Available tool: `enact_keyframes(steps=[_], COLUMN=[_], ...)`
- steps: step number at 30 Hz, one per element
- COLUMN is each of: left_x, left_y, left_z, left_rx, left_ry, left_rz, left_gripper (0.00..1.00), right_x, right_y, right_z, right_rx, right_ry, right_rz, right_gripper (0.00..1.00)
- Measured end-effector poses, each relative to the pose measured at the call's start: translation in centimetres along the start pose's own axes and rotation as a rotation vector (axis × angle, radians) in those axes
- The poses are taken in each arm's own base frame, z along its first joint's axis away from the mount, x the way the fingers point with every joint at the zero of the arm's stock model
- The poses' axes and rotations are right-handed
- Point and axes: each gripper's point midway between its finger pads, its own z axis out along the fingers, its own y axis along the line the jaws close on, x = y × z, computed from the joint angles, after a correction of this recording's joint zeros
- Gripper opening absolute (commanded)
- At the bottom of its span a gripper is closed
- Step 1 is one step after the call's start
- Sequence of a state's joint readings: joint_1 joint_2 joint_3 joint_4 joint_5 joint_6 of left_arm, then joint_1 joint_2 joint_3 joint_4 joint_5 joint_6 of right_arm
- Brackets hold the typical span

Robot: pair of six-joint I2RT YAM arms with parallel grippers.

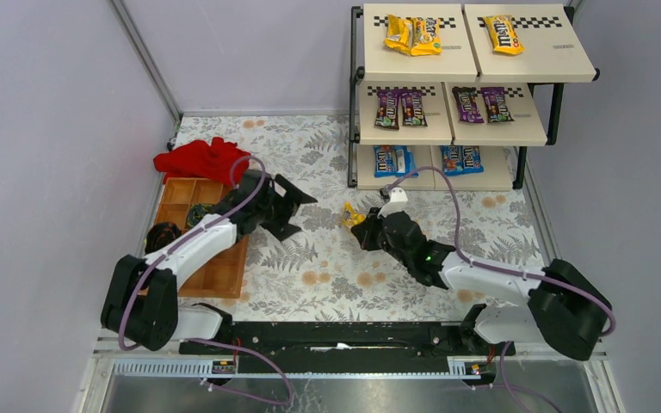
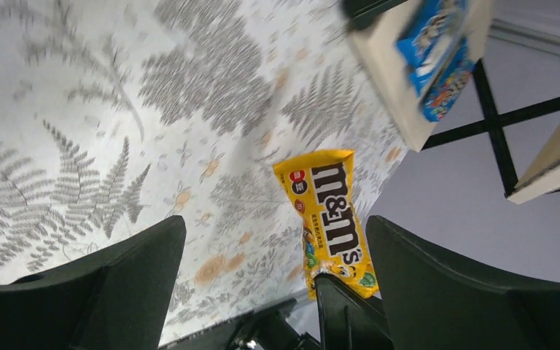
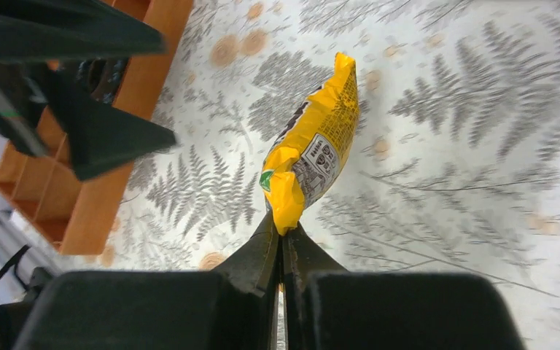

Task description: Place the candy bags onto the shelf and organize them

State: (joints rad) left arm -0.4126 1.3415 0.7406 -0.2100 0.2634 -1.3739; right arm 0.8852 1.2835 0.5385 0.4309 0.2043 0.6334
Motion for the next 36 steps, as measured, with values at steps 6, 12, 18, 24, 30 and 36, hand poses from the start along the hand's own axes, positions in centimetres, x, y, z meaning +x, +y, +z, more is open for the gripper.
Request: enact_keyframes(steps=[6, 12, 18, 24, 30, 36], left_x=[-4.2, -7.0, -8.8, -9.7, -9.3, -9.0], left_y=[-4.3, -7.4, -10.6, -10.7, -10.9, -10.4], left_z=[-4.5, -10.0, -16.1, -17.8, -17.7, -17.3], left_rx=[0.090, 0.157, 0.229, 0.199, 0.177, 0.149], left_ry=[-0.179, -0.397, -0.625, -0.719, -0.740, -0.760], left_rz=[0.201, 0.402, 0.594, 0.728, 0.841, 0.933], left_gripper=[0.99, 0.99, 0.99, 0.99, 0.99, 0.99], right_x=[-3.2, -8.4, -16.2, -21.6, -28.2, -36.0], right_y=[-2.9, 1.3, 9.5, 12.8, 13.7, 12.9], right_z=[-2.3, -5.3, -10.6, -15.1, -16.3, -15.5], right_rx=[0.086, -0.017, -0.246, -0.300, -0.169, 0.079], right_ry=[-0.041, -0.045, -0.137, -0.252, -0.395, -0.544], right_rz=[-0.095, -0.260, -0.400, -0.488, -0.546, -0.581], right_gripper=[0.00, 0.01, 0.01, 0.00, 0.00, 0.00])
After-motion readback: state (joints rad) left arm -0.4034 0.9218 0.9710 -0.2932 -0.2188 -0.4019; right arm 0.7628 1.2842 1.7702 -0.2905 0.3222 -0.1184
